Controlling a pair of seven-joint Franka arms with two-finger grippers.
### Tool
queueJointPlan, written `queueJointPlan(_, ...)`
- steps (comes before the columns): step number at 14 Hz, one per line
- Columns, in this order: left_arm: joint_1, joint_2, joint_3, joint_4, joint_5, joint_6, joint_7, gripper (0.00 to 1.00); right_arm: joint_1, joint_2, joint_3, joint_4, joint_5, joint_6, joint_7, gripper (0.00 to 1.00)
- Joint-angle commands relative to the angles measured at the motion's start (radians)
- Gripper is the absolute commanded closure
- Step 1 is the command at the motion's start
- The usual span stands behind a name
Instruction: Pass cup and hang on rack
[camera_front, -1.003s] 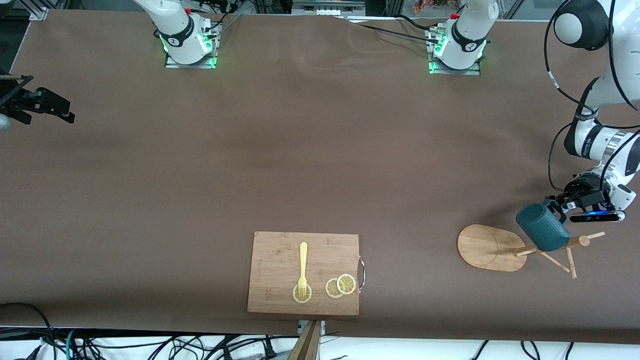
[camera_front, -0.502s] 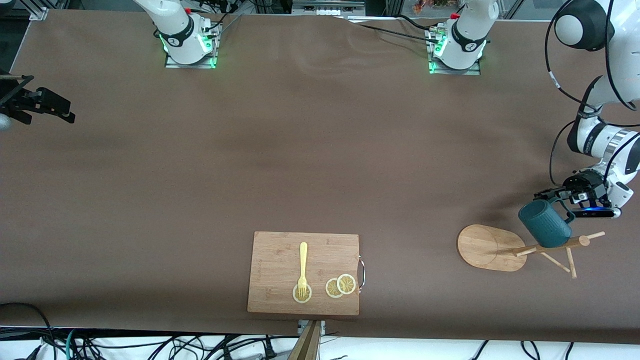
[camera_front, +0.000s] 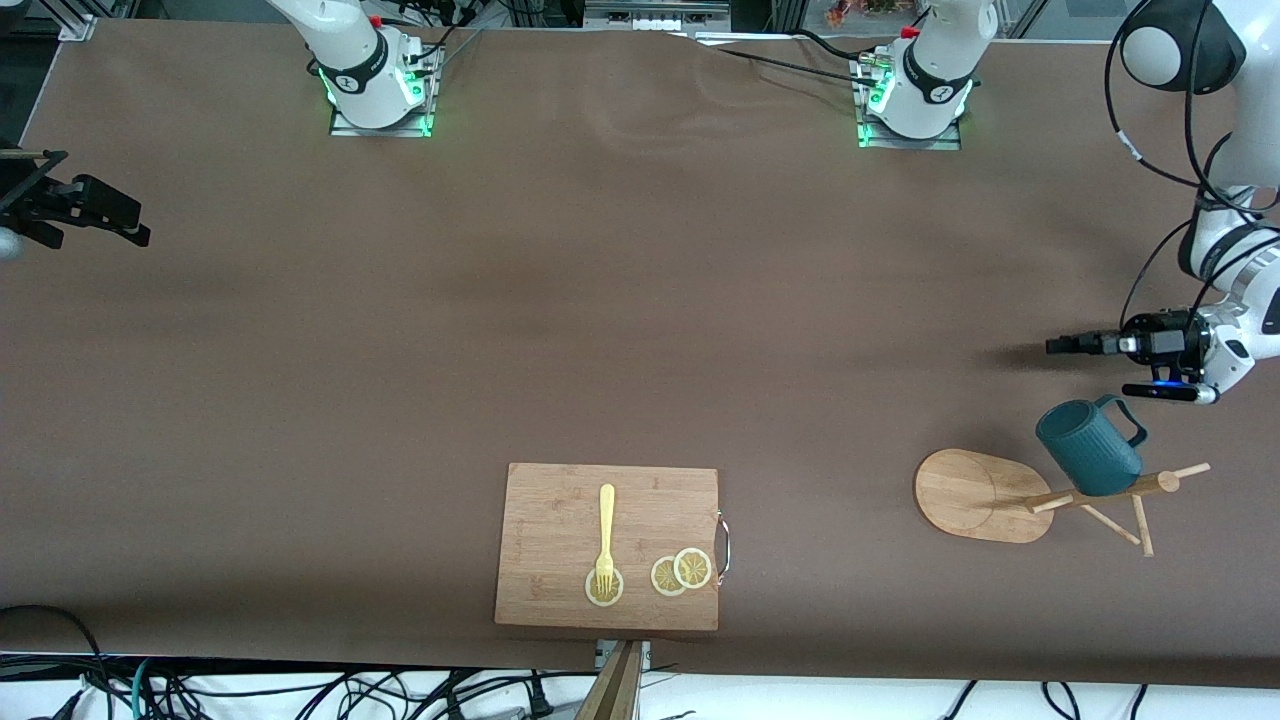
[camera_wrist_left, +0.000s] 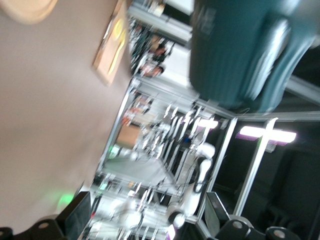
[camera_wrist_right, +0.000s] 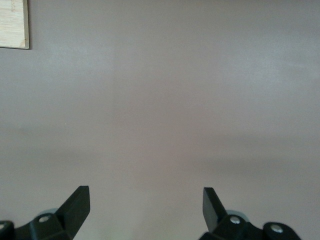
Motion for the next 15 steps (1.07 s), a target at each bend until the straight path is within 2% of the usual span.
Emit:
queueJointPlan(1,-0.004,-0.095,0.0,-0.001,0.242,-0.028,0.013,0.0,0.003,0.006,0.0,0.02,0.011,-0.011,0.01,0.0)
queueJointPlan(3,-0.052,-0.185,-0.005,0.003,0.448,-0.022,0.005,0.0,0.003,0.006,0.002,0.02,0.011,-0.011,0.01,0.0)
queueJointPlan(5,-0.093,-0.265,-0.005,0.014,0.578,-0.007,0.004,0.0,0.003,0.006,0.002,0.02,0.011,-0.009,0.01,0.0)
queueJointPlan(7,-0.122,-0.334,-0.005,0.029,0.663,0.007,-0.011,0.0,0.004,0.006,0.002,0.02,0.008,-0.012,0.01,0.0)
queueJointPlan(10,-0.189,-0.415,-0.014,0.109,0.802,0.116,-0.053,0.0,0.004,0.006,0.002,0.02,0.011,-0.009,0.01,0.0)
queueJointPlan(15,-0.324,-0.466,-0.12,0.267,1.01,0.239,-0.275,0.0,0.004,0.007,0.0,0.02,0.012,-0.008,0.012,0.0)
